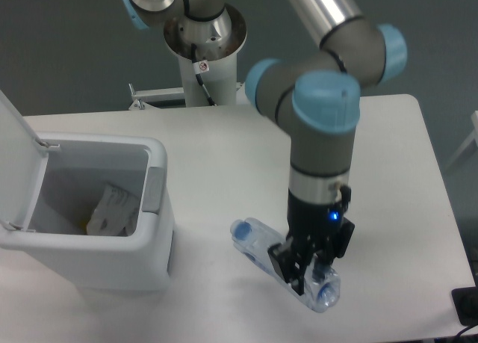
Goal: Place the trash in the trash can
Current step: 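Lift the bottle and carry it over the trash bin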
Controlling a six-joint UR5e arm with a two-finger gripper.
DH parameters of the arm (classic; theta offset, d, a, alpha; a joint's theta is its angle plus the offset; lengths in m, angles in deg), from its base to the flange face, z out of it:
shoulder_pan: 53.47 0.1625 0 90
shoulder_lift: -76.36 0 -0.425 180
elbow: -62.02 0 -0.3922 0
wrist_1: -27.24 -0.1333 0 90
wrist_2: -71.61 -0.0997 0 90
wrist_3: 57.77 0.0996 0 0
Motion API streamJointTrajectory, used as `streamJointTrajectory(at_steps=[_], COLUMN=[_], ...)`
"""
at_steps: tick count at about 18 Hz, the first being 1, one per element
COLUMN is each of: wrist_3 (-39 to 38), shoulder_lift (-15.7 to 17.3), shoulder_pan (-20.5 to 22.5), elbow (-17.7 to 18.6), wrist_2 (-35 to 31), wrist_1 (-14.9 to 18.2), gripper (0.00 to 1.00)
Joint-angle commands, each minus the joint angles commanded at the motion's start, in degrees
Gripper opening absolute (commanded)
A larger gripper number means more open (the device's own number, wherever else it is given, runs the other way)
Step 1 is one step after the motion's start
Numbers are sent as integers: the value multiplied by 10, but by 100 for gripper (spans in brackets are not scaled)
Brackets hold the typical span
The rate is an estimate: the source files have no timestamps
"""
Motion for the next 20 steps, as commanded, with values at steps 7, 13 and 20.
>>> streamJointTrajectory(at_steps=[7, 13, 20], wrist_3=[8, 7, 9], shoulder_lift=[3, 26, 70], shoulder_pan=[0, -7, -70], elbow=[-62, -68, -14], wrist_2=[46, 104, 136], wrist_1=[-4, -4, -4], gripper=[41, 41, 41])
